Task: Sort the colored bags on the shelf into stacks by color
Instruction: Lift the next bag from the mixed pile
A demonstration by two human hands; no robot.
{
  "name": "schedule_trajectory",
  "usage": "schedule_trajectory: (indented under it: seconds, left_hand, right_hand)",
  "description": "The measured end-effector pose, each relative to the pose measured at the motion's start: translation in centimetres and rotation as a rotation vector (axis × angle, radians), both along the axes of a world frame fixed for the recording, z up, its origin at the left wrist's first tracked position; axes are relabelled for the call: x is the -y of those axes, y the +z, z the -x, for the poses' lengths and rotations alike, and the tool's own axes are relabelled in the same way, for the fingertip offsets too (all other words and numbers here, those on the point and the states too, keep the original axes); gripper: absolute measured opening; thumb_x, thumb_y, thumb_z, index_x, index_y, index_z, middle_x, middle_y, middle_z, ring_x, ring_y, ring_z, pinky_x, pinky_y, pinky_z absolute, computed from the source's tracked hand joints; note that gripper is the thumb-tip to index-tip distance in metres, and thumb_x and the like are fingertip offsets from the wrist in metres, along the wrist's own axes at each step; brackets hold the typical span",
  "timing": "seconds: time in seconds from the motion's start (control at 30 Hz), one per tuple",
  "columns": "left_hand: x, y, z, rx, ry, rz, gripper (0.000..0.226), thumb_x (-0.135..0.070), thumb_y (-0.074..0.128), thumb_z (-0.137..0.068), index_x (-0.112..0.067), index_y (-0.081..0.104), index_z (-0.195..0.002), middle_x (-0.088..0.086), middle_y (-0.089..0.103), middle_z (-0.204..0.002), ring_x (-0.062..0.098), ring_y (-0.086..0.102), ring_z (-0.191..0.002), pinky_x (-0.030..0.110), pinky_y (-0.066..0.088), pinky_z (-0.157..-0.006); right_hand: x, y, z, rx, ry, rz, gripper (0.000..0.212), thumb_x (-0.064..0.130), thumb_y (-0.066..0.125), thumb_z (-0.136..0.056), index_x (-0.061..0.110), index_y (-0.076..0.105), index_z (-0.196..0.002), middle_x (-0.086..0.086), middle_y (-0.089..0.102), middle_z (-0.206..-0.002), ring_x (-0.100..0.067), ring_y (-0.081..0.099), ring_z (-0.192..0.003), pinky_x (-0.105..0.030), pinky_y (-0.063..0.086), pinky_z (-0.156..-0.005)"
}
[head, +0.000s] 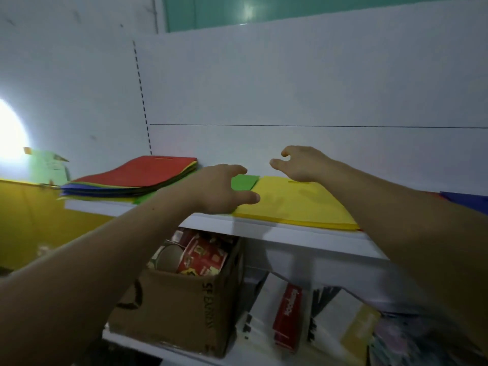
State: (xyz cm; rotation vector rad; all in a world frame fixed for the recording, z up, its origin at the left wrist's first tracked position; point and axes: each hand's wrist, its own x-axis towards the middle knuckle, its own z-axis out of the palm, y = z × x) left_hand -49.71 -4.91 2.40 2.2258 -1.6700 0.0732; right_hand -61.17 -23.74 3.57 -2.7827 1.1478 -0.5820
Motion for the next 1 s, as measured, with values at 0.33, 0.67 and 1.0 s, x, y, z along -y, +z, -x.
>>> schedule_trajectory:
  seconds: [0.33, 0.67, 1.0]
  left_hand:
    - [-5.1, -1.0, -11.7, -0.054, 0.152, -0.027, 0.077, -0.065, 0.056, -0.078, -0.030, 0.033, -0.143, -0.002, 0.041, -0.146, 0.022, 0.043, -0.127, 0.038, 0.036, -0.104]
    - [-3.2, -0.2, -21.6, -0.017, 0.250, -0.004, 0.075, -0.058, 0.056, -0.083, -0.028, 0.030, -0.146, -0.002, 0.032, -0.152, 0.020, 0.037, -0.134, 0.029, 0.029, -0.103]
    - [-1.6, -0.1, -31.1, -0.053, 0.254, 0.021, 0.073, -0.058, 0.059, -0.081, -0.031, 0.032, -0.144, -0.005, 0.034, -0.150, 0.018, 0.037, -0.133, 0.029, 0.029, -0.103]
  right_hand:
    - [-4.0, 0.0, -13.6, -0.071, 0.129, -0.002, 0.068, 0.058, 0.039, -0.094, 0.013, 0.035, -0.146, -0.008, 0.034, -0.152, -0.027, 0.036, -0.135, -0.034, 0.033, -0.103]
    - [-0.9, 0.2, -26.8, -0.087, 0.212, 0.032, 0.068, 0.059, 0.037, -0.095, 0.013, 0.036, -0.145, -0.008, 0.036, -0.151, -0.028, 0.035, -0.136, -0.036, 0.033, -0.104]
    - [0.9, -0.4, -35.1, -0.137, 0.170, 0.029, 0.067, 0.059, 0.038, -0.095, 0.015, 0.036, -0.145, -0.008, 0.037, -0.150, -0.027, 0.037, -0.135, -0.035, 0.034, -0.103]
